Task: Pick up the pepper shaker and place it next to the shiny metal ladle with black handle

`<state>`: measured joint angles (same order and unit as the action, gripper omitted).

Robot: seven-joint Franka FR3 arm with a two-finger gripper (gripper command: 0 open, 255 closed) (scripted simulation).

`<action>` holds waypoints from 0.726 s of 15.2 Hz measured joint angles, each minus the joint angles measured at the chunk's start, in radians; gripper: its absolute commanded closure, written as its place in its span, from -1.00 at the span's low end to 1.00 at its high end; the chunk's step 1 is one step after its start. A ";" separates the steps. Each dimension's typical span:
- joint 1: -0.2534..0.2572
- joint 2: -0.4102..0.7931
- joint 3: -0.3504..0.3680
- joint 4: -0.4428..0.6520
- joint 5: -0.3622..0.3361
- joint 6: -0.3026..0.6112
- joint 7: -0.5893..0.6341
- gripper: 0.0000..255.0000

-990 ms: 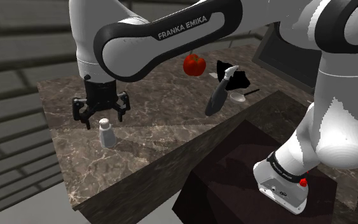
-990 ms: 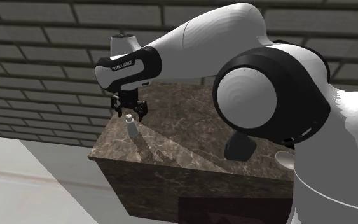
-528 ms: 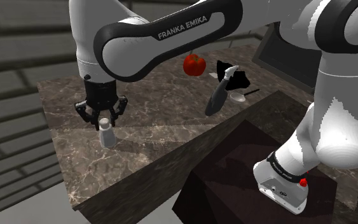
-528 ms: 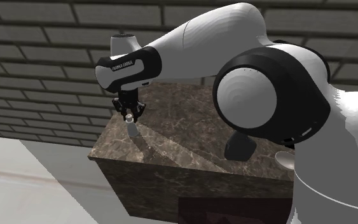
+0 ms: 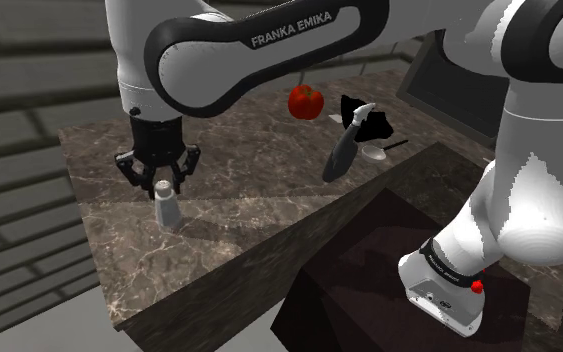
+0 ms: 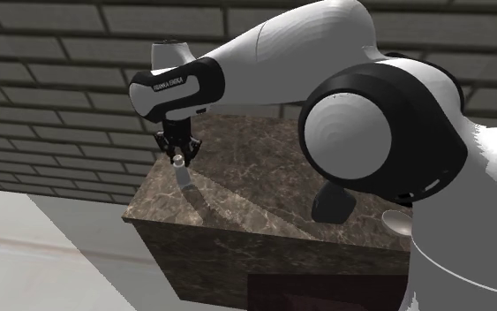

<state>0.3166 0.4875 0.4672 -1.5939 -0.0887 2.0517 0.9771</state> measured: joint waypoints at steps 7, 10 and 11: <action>-0.001 -0.029 0.008 0.056 0.012 -0.082 0.001 1.00; -0.001 -0.036 0.010 0.083 0.016 -0.116 0.000 1.00; -0.001 -0.039 0.011 0.091 0.017 -0.127 0.000 1.00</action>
<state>0.3152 0.4481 0.4782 -1.5026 -0.0715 1.9248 0.9771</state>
